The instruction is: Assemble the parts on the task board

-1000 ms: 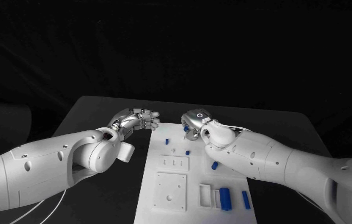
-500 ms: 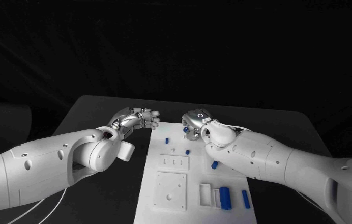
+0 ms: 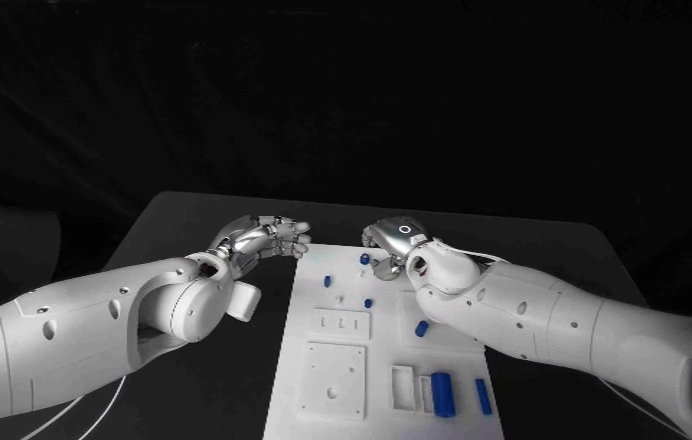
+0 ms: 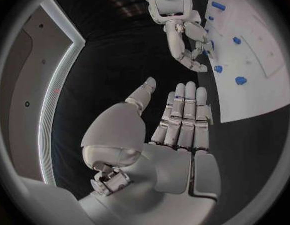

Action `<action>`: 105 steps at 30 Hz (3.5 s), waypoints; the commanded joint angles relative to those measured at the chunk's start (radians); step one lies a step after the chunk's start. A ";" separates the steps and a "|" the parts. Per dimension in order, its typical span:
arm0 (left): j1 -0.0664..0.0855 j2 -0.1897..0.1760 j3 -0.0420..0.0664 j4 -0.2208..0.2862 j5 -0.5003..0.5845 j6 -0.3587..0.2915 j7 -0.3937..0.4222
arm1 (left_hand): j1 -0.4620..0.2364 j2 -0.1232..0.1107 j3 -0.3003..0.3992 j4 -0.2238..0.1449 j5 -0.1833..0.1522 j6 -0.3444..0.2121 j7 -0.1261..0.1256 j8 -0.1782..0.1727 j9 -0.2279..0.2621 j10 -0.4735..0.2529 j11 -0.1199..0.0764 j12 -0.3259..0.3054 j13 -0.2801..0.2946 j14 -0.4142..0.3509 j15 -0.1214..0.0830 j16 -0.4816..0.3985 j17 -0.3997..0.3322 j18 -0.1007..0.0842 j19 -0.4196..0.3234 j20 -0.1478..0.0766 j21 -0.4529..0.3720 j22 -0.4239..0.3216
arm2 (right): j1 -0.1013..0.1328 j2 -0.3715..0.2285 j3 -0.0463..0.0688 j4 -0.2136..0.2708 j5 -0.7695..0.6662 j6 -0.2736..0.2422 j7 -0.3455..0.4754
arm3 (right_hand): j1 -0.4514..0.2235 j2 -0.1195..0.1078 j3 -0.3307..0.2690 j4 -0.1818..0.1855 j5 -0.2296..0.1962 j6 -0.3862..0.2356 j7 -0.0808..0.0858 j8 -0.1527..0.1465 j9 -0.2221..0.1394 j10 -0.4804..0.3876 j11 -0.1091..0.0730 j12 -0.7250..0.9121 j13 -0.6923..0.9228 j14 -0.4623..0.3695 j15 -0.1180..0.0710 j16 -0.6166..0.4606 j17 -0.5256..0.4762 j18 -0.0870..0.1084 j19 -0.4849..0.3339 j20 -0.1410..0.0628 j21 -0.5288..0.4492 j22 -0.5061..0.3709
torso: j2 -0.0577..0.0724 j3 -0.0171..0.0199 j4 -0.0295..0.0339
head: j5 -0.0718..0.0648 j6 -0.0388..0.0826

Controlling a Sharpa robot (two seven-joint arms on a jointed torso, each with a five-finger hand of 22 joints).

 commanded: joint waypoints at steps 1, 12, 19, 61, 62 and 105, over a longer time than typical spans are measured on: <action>0.002 -0.002 0.001 0.004 0.003 0.005 0.011 | -0.007 -0.004 0.002 0.002 0.003 0.002 0.003 -0.005 -0.001 0.004 0.004 -0.006 -0.002 0.007 -0.001 -0.005 0.002 0.019 -0.002 -0.001 0.000 -0.002 | 0.006 -0.037 0.010 0.043 0.062 -0.053 0.033 | -0.001 -0.004 -0.009 0.003 0.006 0.005 0.000 0.003 -0.001 0.034 -0.007 0.015 0.002 0.013 -0.005 0.001 -0.001 0.060 0.011 0.006 0.001 0.006 | -0.001 0.0002 -0.0032 | 0.000 0.013; 0.003 -0.007 0.001 -0.017 -0.098 0.014 0.031 | -0.002 -0.001 0.005 0.002 0.003 0.012 -0.002 -0.001 0.000 0.010 0.003 -0.007 -0.001 0.008 0.000 -0.007 0.005 0.019 -0.003 0.000 0.001 -0.001 | 0.019 -0.186 0.049 0.153 0.214 -0.025 0.120 | -0.016 -0.001 -0.055 0.008 0.012 0.003 0.001 0.002 -0.005 0.181 -0.060 0.088 0.080 0.031 -0.056 0.048 0.028 0.062 0.043 -0.012 0.049 0.024 | -0.008 0.0117 -0.0195 | 0.009 0.030; 0.002 -0.003 0.000 -0.022 -0.090 0.016 0.029 | -0.002 0.000 0.005 0.002 0.003 0.013 -0.002 -0.001 0.000 0.010 0.003 -0.008 -0.001 0.007 0.001 -0.008 0.005 0.019 -0.004 0.000 0.001 -0.001 | 0.024 -0.214 0.058 0.121 0.287 0.067 0.136 | -0.039 0.010 -0.164 -0.003 0.048 0.004 -0.039 0.004 0.001 0.231 -0.107 0.386 0.463 0.015 -0.093 0.062 0.057 0.062 0.039 -0.027 0.073 0.018 | -0.011 0.0185 -0.0246 | 0.010 0.030; 0.002 0.006 0.000 -0.024 -0.075 0.020 0.023 | -0.004 0.000 0.004 0.002 0.003 0.008 0.000 -0.006 -0.003 0.010 0.005 -0.012 -0.002 0.008 0.001 -0.011 0.008 0.019 -0.005 0.001 0.002 0.000 | -0.016 -0.115 0.057 -0.092 0.307 0.217 0.133 | -0.097 0.061 -0.219 -0.004 0.121 -0.006 -0.022 -0.021 -0.007 0.022 -0.091 1.093 1.031 0.011 -0.085 0.152 0.200 0.062 0.041 -0.056 0.227 0.024 | -0.009 0.0141 -0.0225 | 0.006 0.012; 0.002 0.006 0.000 -0.024 -0.075 0.020 0.023 | -0.004 0.000 0.004 0.002 0.003 0.008 0.000 -0.006 -0.003 0.010 0.005 -0.013 -0.002 0.008 0.001 -0.011 0.008 0.019 -0.005 0.001 0.002 0.000 | -0.016 -0.114 0.057 -0.096 0.307 0.217 0.133 | -0.097 0.061 -0.219 -0.003 0.121 -0.006 -0.022 -0.022 -0.007 0.022 -0.091 1.093 1.031 0.011 -0.085 0.152 0.201 0.062 0.040 -0.056 0.228 0.024 | -0.010 0.0140 -0.0228 | 0.007 0.011; 0.002 0.005 0.000 -0.019 -0.075 0.019 0.020 | -0.007 -0.002 0.003 0.002 0.003 0.005 0.003 -0.010 -0.005 0.010 0.006 -0.016 -0.002 0.009 0.001 -0.013 0.010 0.020 -0.006 0.001 0.002 0.000 | -0.024 -0.079 0.055 -0.124 0.314 0.197 0.109 | -0.169 0.057 -0.282 0.021 0.143 -0.019 -0.020 -0.027 -0.007 0.004 -0.088 1.105 1.009 0.011 -0.083 0.140 0.227 0.062 0.019 -0.061 0.256 0.020 | -0.011 0.0146 -0.0246 | 0.013 0.006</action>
